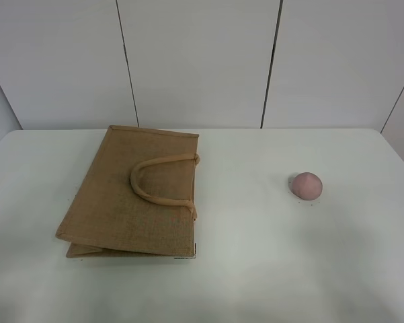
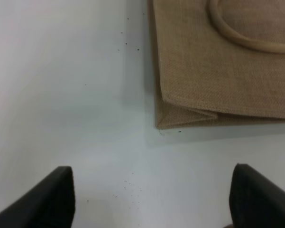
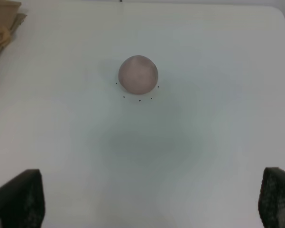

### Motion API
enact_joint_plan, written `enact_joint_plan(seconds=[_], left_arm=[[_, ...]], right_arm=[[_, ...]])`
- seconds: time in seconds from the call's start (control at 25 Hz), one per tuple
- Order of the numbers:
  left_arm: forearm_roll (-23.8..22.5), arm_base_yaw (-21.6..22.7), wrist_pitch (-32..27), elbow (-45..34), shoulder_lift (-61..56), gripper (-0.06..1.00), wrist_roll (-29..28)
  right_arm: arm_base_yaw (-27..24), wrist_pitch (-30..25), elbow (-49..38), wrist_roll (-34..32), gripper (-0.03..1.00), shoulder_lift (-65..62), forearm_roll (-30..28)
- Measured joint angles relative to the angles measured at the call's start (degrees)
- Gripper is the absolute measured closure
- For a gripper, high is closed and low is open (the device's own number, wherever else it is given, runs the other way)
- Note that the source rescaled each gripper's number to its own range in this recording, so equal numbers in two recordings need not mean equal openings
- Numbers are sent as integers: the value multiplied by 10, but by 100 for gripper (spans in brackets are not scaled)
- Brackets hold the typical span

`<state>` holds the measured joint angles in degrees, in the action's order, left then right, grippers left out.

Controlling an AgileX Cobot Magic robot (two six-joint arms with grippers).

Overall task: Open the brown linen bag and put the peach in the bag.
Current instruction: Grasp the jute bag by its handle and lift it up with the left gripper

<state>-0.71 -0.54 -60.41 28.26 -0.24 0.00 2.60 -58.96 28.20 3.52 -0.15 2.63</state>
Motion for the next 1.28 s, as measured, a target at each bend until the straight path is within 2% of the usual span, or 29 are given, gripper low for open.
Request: enact_joint_plan(seconds=[0.44,0.6,0.88,1.28], left_arm=[[-7,0,-1,12,0,-4,0],[-5,0,-35,47,52,-5,0],[-5,0,-35,139,292,-6,0],[-5,0,-15,350,690,-6,0]], right_arm=[[0,0,0,0,-3,0,0],[0,0,0,0,-3,0,0],[0,0,0,0,-3,0,0],[0,0,0,0,-3,0,0]])
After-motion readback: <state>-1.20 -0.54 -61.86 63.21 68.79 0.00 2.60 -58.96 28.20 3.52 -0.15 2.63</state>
